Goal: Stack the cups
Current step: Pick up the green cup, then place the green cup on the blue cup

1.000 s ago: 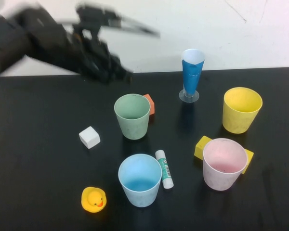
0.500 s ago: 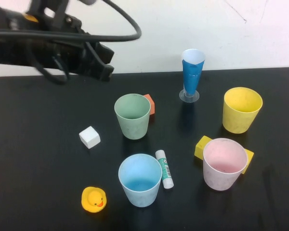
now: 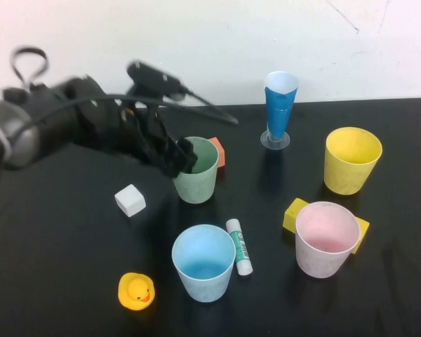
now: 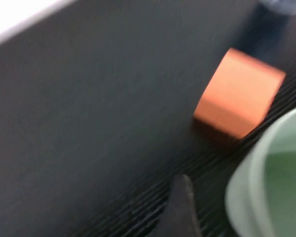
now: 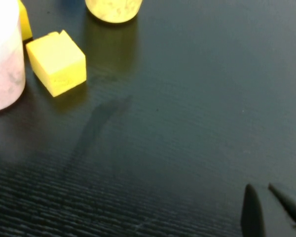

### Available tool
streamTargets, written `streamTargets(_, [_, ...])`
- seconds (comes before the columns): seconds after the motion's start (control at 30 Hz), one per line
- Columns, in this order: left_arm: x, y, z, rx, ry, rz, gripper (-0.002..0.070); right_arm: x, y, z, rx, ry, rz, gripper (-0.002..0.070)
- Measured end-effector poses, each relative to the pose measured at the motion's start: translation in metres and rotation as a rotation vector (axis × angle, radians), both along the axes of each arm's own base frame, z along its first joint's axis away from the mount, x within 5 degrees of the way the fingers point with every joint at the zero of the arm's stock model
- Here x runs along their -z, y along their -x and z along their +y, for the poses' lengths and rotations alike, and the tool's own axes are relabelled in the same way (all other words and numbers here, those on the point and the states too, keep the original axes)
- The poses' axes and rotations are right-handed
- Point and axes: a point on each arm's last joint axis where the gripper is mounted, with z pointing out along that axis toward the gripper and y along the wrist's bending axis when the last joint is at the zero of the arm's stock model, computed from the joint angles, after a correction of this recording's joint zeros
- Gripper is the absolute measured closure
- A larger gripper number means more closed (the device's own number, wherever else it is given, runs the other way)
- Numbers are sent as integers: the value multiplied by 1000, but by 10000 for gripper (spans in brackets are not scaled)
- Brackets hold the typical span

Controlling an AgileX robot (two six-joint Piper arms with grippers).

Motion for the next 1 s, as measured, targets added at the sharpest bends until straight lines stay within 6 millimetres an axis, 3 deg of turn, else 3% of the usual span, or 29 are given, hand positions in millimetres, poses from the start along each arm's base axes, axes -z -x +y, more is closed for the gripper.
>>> streamTargets(0.1, [24, -7, -2, -5, -16, 49, 229, 0, 0, 0, -2, 1, 4, 679])
streamTargets(0.17, [31, -8, -3, -8, -14, 71, 353, 1, 0, 0, -3, 1, 8, 679])
streamTargets(0.23, [31, -8, -3, -13, -1, 79, 515, 1, 0, 0, -3, 1, 8, 679])
streamTargets(0.33, [18, -5, -3, -20, 21, 49, 622, 1, 0, 0, -3, 1, 8, 679])
streamTargets(0.5, [-38, 12, 2, -15, 71, -81, 637, 1, 0, 0, -3, 1, 8, 679])
streamTargets(0.6, [-80, 38, 7, 38, 92, -128, 638, 1, 0, 0, -3, 1, 8, 679])
streamTargets(0.7, [-112, 77, 9, 138, 141, -59, 638, 1, 0, 0, -3, 1, 8, 679])
streamTargets(0.83, [-125, 119, 8, 305, 135, 88, 638, 0, 0, 0, -1, -5, 3, 679])
streamTargets(1.0, [-103, 139, -5, 442, 30, 159, 638, 0, 0, 0, 0, -5, -3, 679])
